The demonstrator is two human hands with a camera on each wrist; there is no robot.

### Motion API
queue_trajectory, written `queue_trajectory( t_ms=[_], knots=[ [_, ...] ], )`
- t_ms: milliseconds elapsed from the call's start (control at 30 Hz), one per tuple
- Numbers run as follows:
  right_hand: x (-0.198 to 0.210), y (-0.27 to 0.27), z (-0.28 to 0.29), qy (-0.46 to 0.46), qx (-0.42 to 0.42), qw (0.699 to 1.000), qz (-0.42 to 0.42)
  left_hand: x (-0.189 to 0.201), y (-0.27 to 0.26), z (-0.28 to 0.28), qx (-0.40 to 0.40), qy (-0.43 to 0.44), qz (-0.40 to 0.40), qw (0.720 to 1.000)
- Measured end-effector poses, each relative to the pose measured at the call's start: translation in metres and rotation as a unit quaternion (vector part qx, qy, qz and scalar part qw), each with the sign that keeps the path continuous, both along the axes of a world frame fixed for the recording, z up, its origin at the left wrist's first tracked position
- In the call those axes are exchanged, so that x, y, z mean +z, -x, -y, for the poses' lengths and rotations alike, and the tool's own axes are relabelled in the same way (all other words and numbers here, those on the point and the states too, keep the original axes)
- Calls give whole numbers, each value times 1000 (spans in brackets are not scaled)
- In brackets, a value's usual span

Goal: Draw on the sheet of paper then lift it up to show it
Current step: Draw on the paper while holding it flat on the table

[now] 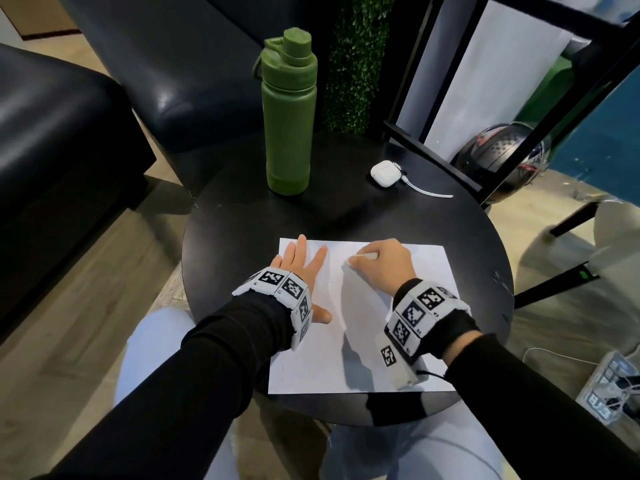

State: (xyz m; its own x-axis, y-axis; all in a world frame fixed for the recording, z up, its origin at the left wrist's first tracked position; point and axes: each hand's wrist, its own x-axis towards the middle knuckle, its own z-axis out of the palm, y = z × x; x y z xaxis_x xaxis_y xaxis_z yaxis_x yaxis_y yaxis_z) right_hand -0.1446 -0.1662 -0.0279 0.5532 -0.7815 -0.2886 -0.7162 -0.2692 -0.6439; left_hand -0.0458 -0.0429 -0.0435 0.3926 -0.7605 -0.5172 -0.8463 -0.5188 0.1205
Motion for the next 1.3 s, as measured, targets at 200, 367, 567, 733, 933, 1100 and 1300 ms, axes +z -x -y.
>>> queue_trajectory(
  t_ms=[200, 367, 567, 733, 933, 1100, 1300],
  knots=[
    [0, 13, -35, -5, 132, 991, -25, -2, -2, -1, -2, 17, 9, 1000],
    [4, 6, -5, 3, 11, 1000, 5, -1, 0, -1, -6, 1, 10, 1000],
    [1, 20, -39, -3, 122, 992, -13, -2, -2, 0, -3, 15, 10, 1000],
    [2, 15, -13, -12, 16, 1000, 22, -5, -1, -1, -1, 6, 9, 1000],
    [2, 7, -42, -47, 107, 993, 2, -10, -3, 1, -1, 36, 22, 999],
    [8, -12, -6, -38, -28, 998, 32, -9, -1, 2, 5, 7, 9, 1000],
    [4, -10, -36, -43, 69, 997, -9, -9, 0, 2, 2, 35, 37, 999]
  ],
)
